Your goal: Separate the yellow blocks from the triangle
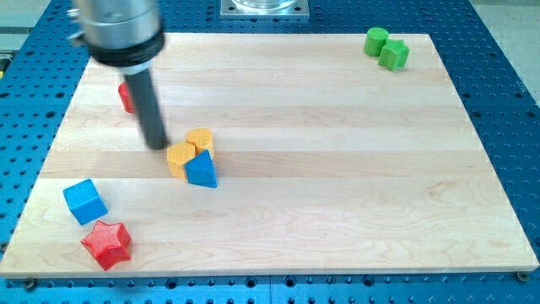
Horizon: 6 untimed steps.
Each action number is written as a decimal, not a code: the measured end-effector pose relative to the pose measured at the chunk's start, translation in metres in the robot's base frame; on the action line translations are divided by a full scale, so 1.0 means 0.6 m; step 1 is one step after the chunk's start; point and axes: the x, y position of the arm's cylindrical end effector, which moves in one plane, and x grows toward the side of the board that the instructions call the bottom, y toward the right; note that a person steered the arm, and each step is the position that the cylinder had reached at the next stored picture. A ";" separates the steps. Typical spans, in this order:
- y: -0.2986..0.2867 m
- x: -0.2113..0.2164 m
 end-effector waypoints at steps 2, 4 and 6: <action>0.066 0.082; 0.078 -0.068; 0.068 0.068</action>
